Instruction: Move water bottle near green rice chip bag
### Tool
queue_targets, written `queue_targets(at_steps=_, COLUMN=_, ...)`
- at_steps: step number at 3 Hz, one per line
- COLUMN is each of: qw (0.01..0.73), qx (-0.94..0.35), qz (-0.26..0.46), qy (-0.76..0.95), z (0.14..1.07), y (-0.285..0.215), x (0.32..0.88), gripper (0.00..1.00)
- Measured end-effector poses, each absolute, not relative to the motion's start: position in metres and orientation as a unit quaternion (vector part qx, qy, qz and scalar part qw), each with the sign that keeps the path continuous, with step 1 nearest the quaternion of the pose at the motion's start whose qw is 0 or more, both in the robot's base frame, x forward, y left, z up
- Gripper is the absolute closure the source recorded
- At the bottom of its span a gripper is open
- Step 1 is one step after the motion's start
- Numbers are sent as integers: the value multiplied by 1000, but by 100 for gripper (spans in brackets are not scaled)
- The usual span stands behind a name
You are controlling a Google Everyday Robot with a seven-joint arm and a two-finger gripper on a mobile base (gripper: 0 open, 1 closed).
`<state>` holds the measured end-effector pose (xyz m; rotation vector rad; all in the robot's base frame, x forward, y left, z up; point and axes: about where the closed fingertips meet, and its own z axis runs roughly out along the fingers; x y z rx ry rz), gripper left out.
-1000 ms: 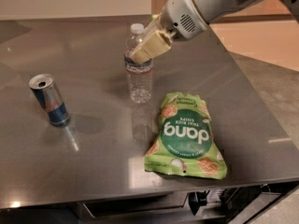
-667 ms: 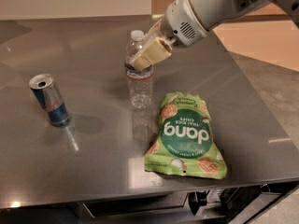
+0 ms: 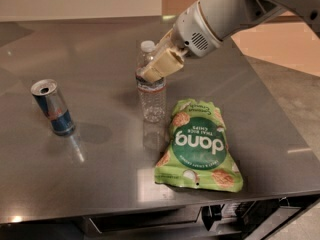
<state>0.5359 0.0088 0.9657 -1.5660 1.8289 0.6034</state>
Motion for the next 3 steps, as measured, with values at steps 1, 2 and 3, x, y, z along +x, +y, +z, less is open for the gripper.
queue_targets(at_steps=1, qw=324, qx=-590, qz=229, qy=704, z=961, y=5, x=535, gripper=59)
queue_targets(at_steps=2, qw=326, qx=-579, qz=231, qy=711, z=958, y=0, x=535, gripper=35)
queue_targets(at_steps=3, qw=326, qx=-580, qz=231, qy=710, z=958, y=1, x=534, gripper=13)
